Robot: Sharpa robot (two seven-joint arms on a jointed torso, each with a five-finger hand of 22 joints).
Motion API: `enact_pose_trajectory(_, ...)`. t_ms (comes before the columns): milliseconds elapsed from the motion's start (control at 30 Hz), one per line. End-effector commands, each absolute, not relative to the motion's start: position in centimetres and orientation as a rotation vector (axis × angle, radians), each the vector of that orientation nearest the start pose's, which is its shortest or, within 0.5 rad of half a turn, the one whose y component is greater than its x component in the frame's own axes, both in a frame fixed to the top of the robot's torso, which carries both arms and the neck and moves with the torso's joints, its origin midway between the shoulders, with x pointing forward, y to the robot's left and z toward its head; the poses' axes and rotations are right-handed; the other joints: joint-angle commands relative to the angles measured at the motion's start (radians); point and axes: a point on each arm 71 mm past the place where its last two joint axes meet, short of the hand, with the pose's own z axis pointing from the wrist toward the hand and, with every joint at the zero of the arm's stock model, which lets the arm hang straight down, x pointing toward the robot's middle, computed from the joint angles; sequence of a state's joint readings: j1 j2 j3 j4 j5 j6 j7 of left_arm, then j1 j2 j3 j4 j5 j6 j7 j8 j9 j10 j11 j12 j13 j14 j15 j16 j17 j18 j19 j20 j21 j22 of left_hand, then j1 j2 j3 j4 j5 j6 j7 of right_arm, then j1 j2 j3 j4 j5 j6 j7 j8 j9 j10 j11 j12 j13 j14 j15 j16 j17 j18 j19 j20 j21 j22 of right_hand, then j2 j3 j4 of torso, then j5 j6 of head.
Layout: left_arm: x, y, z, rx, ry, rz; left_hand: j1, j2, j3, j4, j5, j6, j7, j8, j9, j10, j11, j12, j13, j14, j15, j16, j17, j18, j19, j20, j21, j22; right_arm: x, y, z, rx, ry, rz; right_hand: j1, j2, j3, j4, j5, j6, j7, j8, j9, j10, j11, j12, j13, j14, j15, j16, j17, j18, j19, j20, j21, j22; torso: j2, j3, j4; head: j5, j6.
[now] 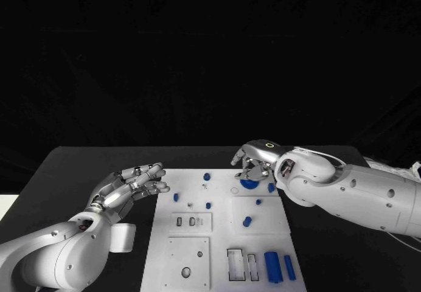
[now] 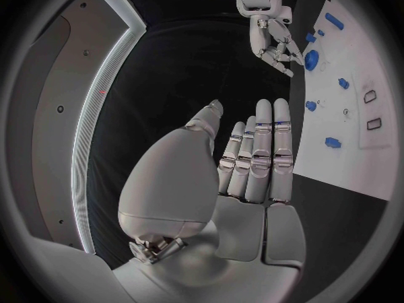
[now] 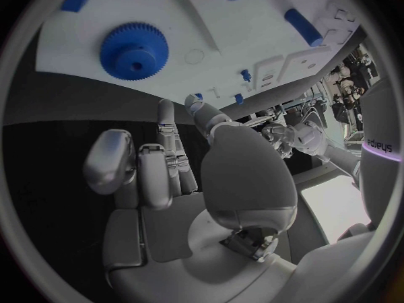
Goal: Assemble the parts on the task board
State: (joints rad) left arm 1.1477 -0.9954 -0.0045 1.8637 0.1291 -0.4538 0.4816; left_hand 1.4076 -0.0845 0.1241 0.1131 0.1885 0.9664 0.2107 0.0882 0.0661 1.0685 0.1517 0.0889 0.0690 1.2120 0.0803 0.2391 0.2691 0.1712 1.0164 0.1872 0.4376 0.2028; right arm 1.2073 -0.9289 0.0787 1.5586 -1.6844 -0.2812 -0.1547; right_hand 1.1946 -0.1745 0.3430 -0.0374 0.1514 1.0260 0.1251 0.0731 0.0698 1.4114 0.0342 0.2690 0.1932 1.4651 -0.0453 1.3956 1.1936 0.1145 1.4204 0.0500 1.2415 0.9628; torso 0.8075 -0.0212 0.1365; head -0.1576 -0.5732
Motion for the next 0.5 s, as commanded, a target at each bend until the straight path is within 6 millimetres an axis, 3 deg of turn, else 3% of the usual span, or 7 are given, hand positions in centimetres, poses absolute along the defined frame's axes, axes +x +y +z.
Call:
enact_pose_trajectory(33,42.0,19.3,-15.7,-1.248,1.334,-1.678,0.001,0.010,-0.002,-0.006,0.000,0.000,0.006,-0.004,-0.001,-0.005,0.003,-0.005,-0.001,-0.002,0.007,-0.005,0.002,0.008,-0.004,0.001,0.005,0.002,49.1,-24.8,-13.5,-0.121,1.601,0.462,-0.004,-0.014,-0.065,0.029,0.025,-0.017,-0.008,-0.004,0.000,0.048,-0.010,0.202,0.208,0.058,-0.006,0.025,0.044,-0.014,0.015,-0.007,0.026,0.038,0.001,0.0015,-0.0071,-0.002,0.004)
enact_pose_trajectory(100,42.0,19.4,-15.8,-1.248,1.334,-1.678,0.001,0.010,-0.002,-0.006,0.000,0.000,0.006,-0.004,-0.001,-0.005,0.003,-0.005,-0.001,-0.002,0.007,-0.005,0.002,0.008,-0.004,0.001,0.005,0.002,49.0,-25.4,-13.5,-0.107,1.622,0.450,0.024,0.004,-0.127,0.059,0.058,-0.024,-0.011,0.003,0.002,0.030,-0.016,0.448,0.481,0.059,-0.011,0.041,0.069,-0.019,0.018,-0.005,0.040,0.058,0.002,0.0024,-0.0071,-0.003,0.003)
enact_pose_trajectory(133,42.0,19.4,-15.8,-1.248,1.335,-1.678,0.001,0.010,-0.002,-0.006,0.000,0.000,0.006,-0.004,-0.001,-0.005,0.003,-0.005,-0.001,-0.002,0.007,-0.005,0.002,0.008,-0.004,0.001,0.005,0.002,49.0,-25.7,-13.6,-0.101,1.633,0.442,0.029,0.013,-0.163,0.085,0.063,-0.029,-0.015,0.005,0.003,0.023,-0.005,0.570,0.614,0.060,-0.002,0.050,0.086,-0.018,0.018,-0.008,0.047,0.068,0.001,0.0018,-0.0062,-0.004,0.002)
enact_pose_trajectory(167,42.0,19.4,-15.8,-1.248,1.335,-1.678,0.001,0.010,-0.002,-0.006,0.000,0.000,0.006,-0.004,-0.001,-0.005,0.003,-0.005,-0.001,-0.002,0.007,-0.005,0.002,0.008,-0.004,0.001,0.005,0.002,48.9,-26.0,-13.7,-0.097,1.643,0.434,0.035,0.002,-0.183,0.092,0.061,-0.031,-0.008,0.007,0.003,0.020,-0.003,0.655,0.708,0.062,-0.008,0.058,0.104,-0.020,0.020,-0.006,0.053,0.079,0.001,0.0007,-0.0050,-0.005,0.002)
enact_pose_trajectory(233,42.0,19.4,-15.8,-1.249,1.335,-1.678,0.001,0.010,-0.002,-0.006,0.000,0.000,0.006,-0.004,-0.001,-0.005,0.003,-0.005,-0.001,-0.002,0.007,-0.005,0.002,0.008,-0.004,0.001,0.005,0.002,48.9,-26.4,-13.8,-0.092,1.660,0.417,0.064,0.014,-0.221,0.128,0.065,-0.036,-0.007,0.013,0.004,0.005,0.000,0.818,0.890,0.065,-0.001,0.073,0.132,-0.023,0.021,0.000,0.067,0.098,0.001,0.0004,-0.0059,-0.004,0.002)
enact_pose_trajectory(300,42.0,19.4,-15.8,-1.249,1.335,-1.678,0.001,0.010,-0.002,-0.006,0.000,0.000,0.006,-0.004,-0.001,-0.005,0.003,-0.005,-0.001,-0.002,0.007,-0.005,0.002,0.008,-0.004,0.001,0.005,0.002,49.0,-26.7,-13.9,-0.089,1.672,0.401,0.086,0.018,-0.243,0.160,0.065,-0.040,-0.001,0.018,0.004,0.012,-0.002,0.925,1.010,0.067,0.004,0.083,0.154,-0.027,0.021,0.007,0.078,0.114,0.002,0.0003,-0.0067,-0.005,0.004)
enact_pose_trajectory(500,42.0,19.4,-15.8,-1.249,1.337,-1.678,0.001,0.010,-0.002,-0.007,0.000,0.000,0.006,-0.005,-0.001,-0.004,0.003,-0.005,-0.001,-0.002,0.007,-0.005,0.002,0.008,-0.004,0.001,0.005,0.002,49.2,-27.1,-14.3,-0.096,1.698,0.368,0.114,0.016,-0.265,0.197,0.070,-0.049,0.006,0.027,0.004,0.061,0.007,1.087,1.179,0.072,0.007,0.099,0.189,-0.028,0.024,0.009,0.094,0.138,0.002,0.0004,-0.0037,-0.011,0.002)
